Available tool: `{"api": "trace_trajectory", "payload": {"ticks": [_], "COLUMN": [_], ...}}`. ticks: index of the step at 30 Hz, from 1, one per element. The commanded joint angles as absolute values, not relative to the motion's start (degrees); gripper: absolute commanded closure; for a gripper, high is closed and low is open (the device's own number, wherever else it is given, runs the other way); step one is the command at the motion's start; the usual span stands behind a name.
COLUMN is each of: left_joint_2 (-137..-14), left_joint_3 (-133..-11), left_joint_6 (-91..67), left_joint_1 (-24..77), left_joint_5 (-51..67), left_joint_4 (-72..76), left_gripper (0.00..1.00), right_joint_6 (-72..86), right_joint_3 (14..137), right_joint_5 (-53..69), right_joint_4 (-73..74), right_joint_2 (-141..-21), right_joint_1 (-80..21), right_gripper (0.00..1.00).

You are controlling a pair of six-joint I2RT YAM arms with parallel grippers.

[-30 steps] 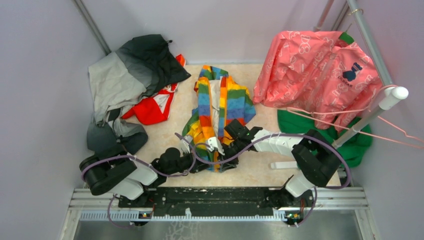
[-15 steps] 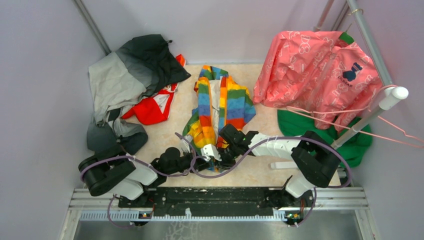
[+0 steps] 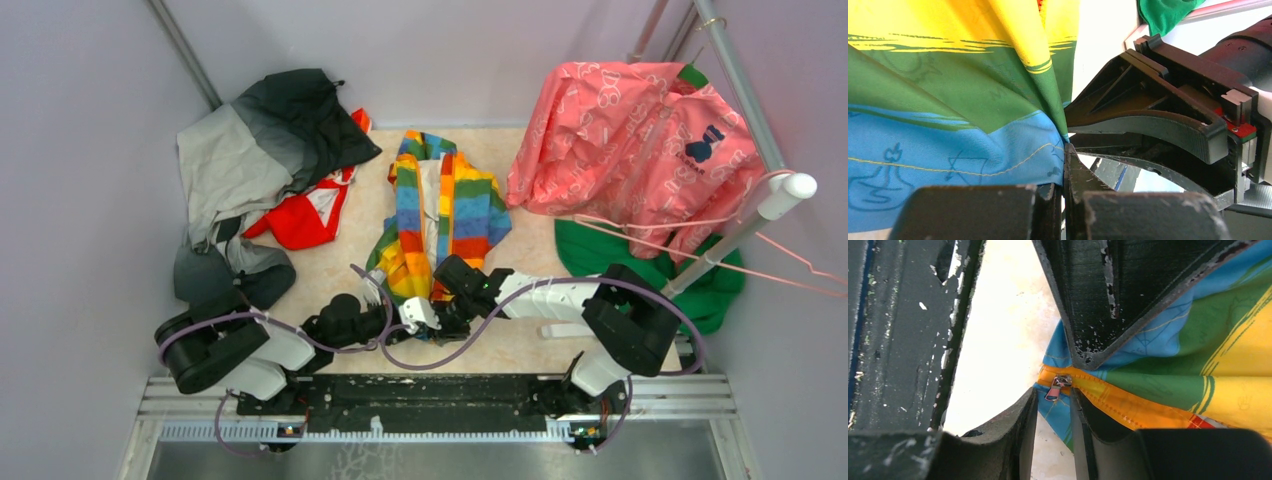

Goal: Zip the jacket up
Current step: Zip the zipper on the jacket.

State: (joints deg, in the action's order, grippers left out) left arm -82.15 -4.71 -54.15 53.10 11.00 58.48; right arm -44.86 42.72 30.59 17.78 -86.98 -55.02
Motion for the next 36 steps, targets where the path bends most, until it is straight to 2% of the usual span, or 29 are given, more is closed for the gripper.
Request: {"api": "trace_trajectory", "payload": {"ticks": [1,10,33,36], "left_joint_2": [-80.7,-79.61,-78.52,-78.59], "left_joint_3": [-4.86,-4.75,-4.83,-4.77], "left_joint_6": [-53.79,-53.78,-53.96,-54.04], "left_joint_1": [53.09,53.09,53.09,53.09], "left_joint_5": [12.29,12.06,11.74,11.7], "left_joint_4": [59.06,57.93,56.73,56.84], "left_gripper": [1.0,1.0,1.0,1.0], "right_joint_6": [-44.65,-43.9,-41.63,-41.48], "right_joint_3": [42.45,43.21,42.99,43.2], "right_joint_5": [27.78,27.11,31.13,31.42], "right_joint_4": [15.3,15.62,14.46,14.57], "right_joint_2": [-84.82,-83.61,-84.44,-84.69], "right_joint_1": [-55.72,-55.72,-55.72,-55.77], "right_gripper": [0.71,0.83,0.83,0.87]}}
